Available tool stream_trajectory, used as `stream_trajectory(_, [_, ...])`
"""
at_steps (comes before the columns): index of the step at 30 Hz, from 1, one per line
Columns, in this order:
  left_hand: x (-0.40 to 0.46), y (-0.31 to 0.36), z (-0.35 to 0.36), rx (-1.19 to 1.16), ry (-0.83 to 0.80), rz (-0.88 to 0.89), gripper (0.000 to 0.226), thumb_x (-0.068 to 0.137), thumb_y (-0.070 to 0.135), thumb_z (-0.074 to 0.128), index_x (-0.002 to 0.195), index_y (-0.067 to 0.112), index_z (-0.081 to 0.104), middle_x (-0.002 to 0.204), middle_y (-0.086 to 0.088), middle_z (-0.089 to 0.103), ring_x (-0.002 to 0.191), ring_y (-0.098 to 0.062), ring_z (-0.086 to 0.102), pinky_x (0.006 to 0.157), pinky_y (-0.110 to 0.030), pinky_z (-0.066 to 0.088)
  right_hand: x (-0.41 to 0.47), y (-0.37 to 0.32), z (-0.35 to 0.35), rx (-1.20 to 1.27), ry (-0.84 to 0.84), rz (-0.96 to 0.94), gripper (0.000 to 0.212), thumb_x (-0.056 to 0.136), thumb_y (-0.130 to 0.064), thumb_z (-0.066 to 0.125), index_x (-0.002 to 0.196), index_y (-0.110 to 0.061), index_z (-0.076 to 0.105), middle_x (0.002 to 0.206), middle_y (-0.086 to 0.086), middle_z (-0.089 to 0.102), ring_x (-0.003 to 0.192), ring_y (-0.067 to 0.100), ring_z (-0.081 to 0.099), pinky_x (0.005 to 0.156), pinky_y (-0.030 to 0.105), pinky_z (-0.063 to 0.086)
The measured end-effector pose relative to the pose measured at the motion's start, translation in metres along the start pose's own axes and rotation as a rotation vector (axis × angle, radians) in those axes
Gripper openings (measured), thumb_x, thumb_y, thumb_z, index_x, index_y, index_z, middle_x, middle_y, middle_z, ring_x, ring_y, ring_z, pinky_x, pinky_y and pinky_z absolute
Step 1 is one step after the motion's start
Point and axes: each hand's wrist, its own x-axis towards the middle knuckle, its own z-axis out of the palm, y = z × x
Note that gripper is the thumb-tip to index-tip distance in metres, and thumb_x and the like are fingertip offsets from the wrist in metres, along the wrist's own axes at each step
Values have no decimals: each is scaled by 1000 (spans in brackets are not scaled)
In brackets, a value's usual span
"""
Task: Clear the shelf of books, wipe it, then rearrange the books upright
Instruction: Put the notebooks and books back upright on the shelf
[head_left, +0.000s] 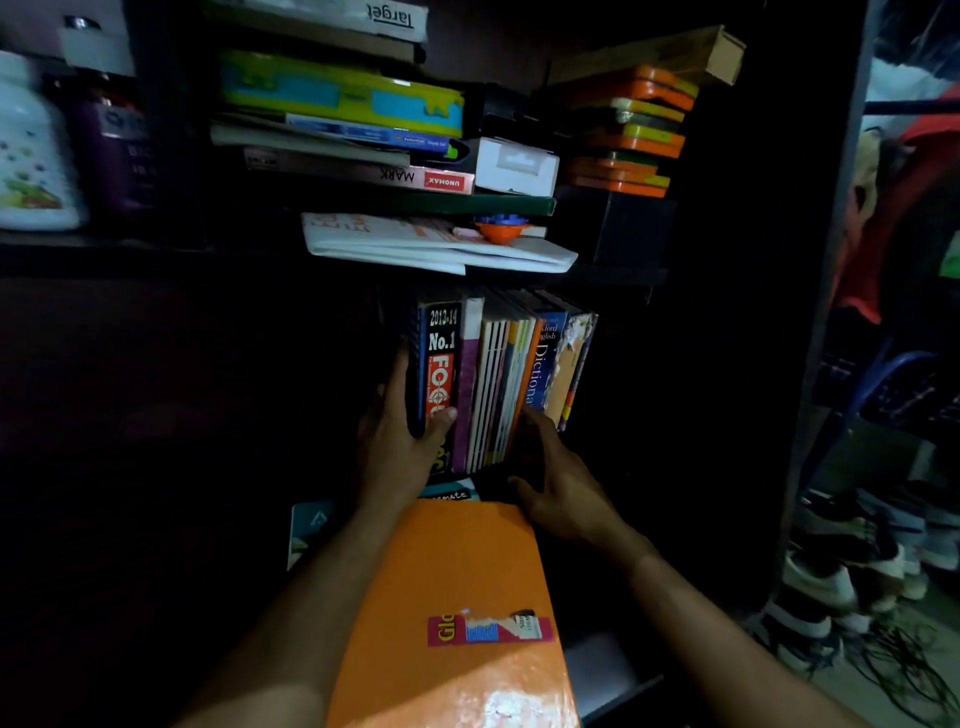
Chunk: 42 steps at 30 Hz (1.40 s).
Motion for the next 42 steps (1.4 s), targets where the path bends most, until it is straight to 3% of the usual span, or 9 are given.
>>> stream_trajectory(5, [-7,8,-9,-19,122,-15,82,89,37,74,156,34,27,153,-9,43,139,-34,35,99,-43,38,-1,1,-1,-16,-68,-46,89,96,-17,63,159,-35,2,161,-6,32,144,12,35,116,36,35])
stream_trajectory(10, [-8,11,-10,68,159,-2,76,90,42,71,155,30,33,145,-11,52,132,-36,45,102,-51,43,2,3,-1,43,-77,-19,82,100,-17,59,159,-38,5,158,-13,33,135,-3,31,109,24,32])
stream_trajectory(14, [-3,4,-7,114,40,-14,75,93,55,57,157,31,27,151,-11,46,136,-36,43,100,-49,43,-1,2,0,112,93,25,56,100,-27,59,148,-40,32,124,-36,47,112,-17,49,94,9,43])
stream_trajectory(17, [0,0,-9,62,35,19,77,90,50,66,153,24,32,149,-11,46,133,-30,45,92,-37,40,-12,-3,-2,126,218,95,29,98,-35,61,125,-37,52,104,-32,53,97,-17,54,77,5,48])
stream_trajectory(22, [4,3,-25,40,37,150,27,93,41,67,99,18,54,83,3,59,74,-16,60,57,-33,46,-51,-5,-1,-181,-113,-88,54,91,-2,56,130,-39,57,139,-19,46,131,0,37,114,24,34])
stream_trajectory(29, [6,-4,-40,62,-336,186,35,95,38,66,71,14,65,71,-6,65,72,-23,66,69,-50,57,-72,1,2,-111,-225,-274,61,93,-7,57,140,-46,52,155,-26,38,150,-1,20,124,36,22])
stream_trajectory(34, [11,-2,-45,-196,-170,59,35,100,33,60,70,15,63,60,0,58,55,-8,52,58,-30,40,-78,1,-4,82,206,-287,41,94,-7,61,127,-31,66,137,-16,61,136,4,49,113,26,40])
stream_trajectory(37, [15,-9,-45,-297,-52,34,35,97,40,59,74,15,63,65,-10,59,60,-18,53,61,-32,38,-83,-2,-10,234,577,-121,32,96,-2,62,113,-30,67,105,-28,69,99,-7,65,84,14,51])
stream_trajectory(42, [14,-18,-32,-127,116,27,32,95,32,67,121,21,53,96,-6,62,82,-20,61,64,-33,49,-83,-2,-14,271,930,108,4,103,-19,53,105,-21,56,84,-20,66,72,-7,59,65,22,44])
